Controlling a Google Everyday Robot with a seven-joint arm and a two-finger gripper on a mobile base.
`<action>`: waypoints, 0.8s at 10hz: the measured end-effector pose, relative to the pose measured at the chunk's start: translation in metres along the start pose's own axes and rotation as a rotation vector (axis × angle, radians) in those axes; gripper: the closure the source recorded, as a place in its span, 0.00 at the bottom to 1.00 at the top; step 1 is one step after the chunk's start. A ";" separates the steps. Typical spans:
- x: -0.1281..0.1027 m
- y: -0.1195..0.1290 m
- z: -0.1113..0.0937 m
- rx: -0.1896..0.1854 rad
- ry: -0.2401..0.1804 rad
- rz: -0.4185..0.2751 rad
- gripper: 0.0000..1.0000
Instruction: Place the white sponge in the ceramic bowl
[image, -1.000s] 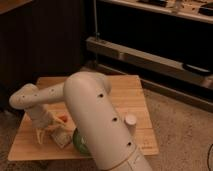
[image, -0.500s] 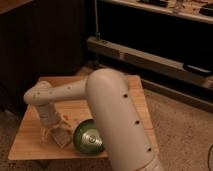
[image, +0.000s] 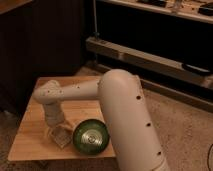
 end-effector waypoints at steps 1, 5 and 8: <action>0.002 -0.003 0.003 -0.012 -0.025 -0.012 0.20; 0.005 -0.006 0.016 -0.035 -0.116 -0.029 0.20; 0.006 -0.003 0.022 -0.044 -0.161 -0.030 0.20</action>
